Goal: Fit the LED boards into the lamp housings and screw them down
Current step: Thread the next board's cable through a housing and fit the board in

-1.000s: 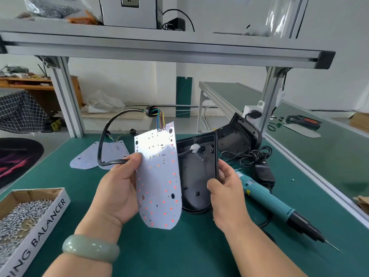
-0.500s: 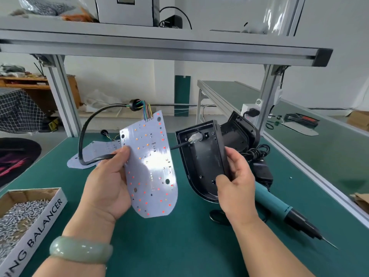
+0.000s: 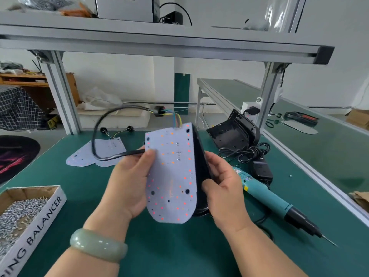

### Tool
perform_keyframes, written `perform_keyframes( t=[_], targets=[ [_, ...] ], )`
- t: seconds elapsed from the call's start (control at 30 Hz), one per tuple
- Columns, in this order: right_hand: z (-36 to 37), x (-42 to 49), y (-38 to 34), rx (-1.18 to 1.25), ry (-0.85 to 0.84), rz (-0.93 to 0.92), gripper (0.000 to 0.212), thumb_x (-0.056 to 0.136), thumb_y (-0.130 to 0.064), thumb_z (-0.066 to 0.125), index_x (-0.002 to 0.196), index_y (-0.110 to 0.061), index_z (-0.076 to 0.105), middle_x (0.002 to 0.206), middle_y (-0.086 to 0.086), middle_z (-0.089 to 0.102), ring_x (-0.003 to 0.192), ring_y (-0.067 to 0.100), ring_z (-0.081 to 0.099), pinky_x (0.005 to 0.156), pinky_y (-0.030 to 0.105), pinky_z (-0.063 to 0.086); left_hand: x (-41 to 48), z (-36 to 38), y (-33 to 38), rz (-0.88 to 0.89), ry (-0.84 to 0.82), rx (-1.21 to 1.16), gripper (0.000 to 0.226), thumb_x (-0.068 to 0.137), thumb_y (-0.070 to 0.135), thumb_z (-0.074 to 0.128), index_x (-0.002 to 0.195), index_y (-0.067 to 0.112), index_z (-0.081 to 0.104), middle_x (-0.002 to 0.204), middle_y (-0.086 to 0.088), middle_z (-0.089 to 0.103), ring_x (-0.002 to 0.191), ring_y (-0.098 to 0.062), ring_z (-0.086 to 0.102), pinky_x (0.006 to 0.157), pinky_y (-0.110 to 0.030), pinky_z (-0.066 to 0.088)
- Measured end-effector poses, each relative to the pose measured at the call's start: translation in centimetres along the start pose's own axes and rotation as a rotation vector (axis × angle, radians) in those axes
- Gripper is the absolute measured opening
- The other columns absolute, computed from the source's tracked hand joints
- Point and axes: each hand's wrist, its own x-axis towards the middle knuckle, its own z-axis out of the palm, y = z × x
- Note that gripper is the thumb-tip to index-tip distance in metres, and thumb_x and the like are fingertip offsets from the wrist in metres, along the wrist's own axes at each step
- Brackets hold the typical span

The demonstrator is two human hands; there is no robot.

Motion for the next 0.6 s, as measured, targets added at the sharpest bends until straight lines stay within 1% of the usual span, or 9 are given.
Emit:
perform_keyframes(
  t=[0.1,0.17,0.23,0.3,0.4,0.5,0.53,0.57,0.6],
  targets=[
    [0.2,0.0,0.1,0.169,0.111,0.102,0.062,0.07,0.021,0.035,0.11,-0.018,0.064,0.096,-0.002,0.075,0.085,0.013,0.068,0.068,0.023,0.053,0.0,0.5,-0.6,0.031,0.139,0.375,0.023,0.091,0.032,0.061,0.08,0.015,0.072,0.073,0.0,0.074,0.061,-0.016,0.063,0.06,-0.028,0.052],
    [0.4,0.0,-0.1,0.32,0.157,0.175,0.061,0.075,0.024,0.03,0.116,-0.011,0.06,0.088,-0.001,0.073,0.073,0.014,0.063,0.059,0.022,0.051,0.2,0.3,-0.9,0.062,0.205,0.466,0.026,0.087,0.035,0.065,0.069,0.017,0.069,0.066,0.003,0.069,0.061,-0.016,0.056,0.063,-0.025,0.048],
    [0.3,-0.1,-0.2,0.393,0.179,0.235,0.059,0.077,0.022,0.03,0.12,-0.008,0.056,0.081,0.0,0.068,0.065,0.016,0.058,0.053,0.022,0.047,0.1,0.5,-1.0,0.046,0.152,0.379,0.029,0.089,0.032,0.063,0.064,0.018,0.068,0.066,0.003,0.066,0.064,-0.016,0.054,0.065,-0.026,0.047],
    [0.2,-0.1,-0.3,0.42,0.153,0.266,0.059,0.078,0.021,0.031,0.123,-0.008,0.054,0.081,0.003,0.065,0.065,0.019,0.055,0.054,0.023,0.046,-0.3,0.7,-0.8,-0.009,0.033,0.187,0.029,0.091,0.031,0.06,0.065,0.022,0.07,0.074,-0.001,0.07,0.067,-0.018,0.06,0.071,-0.034,0.05],
    [0.1,-0.2,-0.3,0.39,0.049,0.269,0.057,0.075,0.014,0.046,0.127,-0.008,0.052,0.086,0.004,0.069,0.073,0.02,0.062,0.06,0.028,0.05,-0.7,0.5,-0.6,0.002,-0.074,0.067,0.022,0.085,0.035,0.055,0.081,0.024,0.074,0.09,-0.005,0.074,0.075,-0.018,0.068,0.071,-0.037,0.057],
    [-0.2,-0.1,-0.8,0.396,-0.167,0.303,0.04,0.082,-0.025,0.065,0.118,-0.009,0.062,0.099,0.006,0.073,0.084,0.019,0.067,0.069,0.029,0.054,-0.8,0.1,-0.7,0.013,-0.063,0.103,0.025,0.091,0.032,0.051,0.089,0.019,0.073,0.094,-0.005,0.075,0.079,-0.017,0.07,0.07,-0.035,0.057],
    [-0.4,0.1,-0.7,0.369,-0.167,0.323,0.035,0.087,-0.037,0.059,0.111,-0.012,0.068,0.1,0.007,0.074,0.084,0.019,0.068,0.07,0.028,0.053,-0.9,0.0,-0.7,-0.006,-0.059,0.121,0.027,0.092,0.03,0.051,0.086,0.017,0.073,0.093,-0.006,0.075,0.078,-0.018,0.07,0.071,-0.036,0.057],
    [-0.6,0.6,-0.5,0.253,-0.116,0.304,0.032,0.093,-0.037,0.053,0.107,-0.016,0.072,0.097,0.006,0.074,0.081,0.018,0.067,0.072,0.029,0.052,-0.9,-0.1,-0.7,-0.031,-0.06,0.134,0.028,0.093,0.03,0.051,0.085,0.015,0.073,0.092,-0.008,0.075,0.076,-0.018,0.07,0.071,-0.037,0.057],
    [-0.9,1.1,-0.3,0.081,-0.037,0.245,0.025,0.098,-0.027,0.05,0.11,-0.02,0.071,0.091,0.002,0.074,0.077,0.018,0.064,0.072,0.03,0.05,-1.1,-0.2,-0.6,-0.059,-0.069,0.137,0.028,0.093,0.03,0.052,0.085,0.013,0.073,0.092,-0.01,0.075,0.075,-0.02,0.07,0.072,-0.038,0.057]
  ],
)
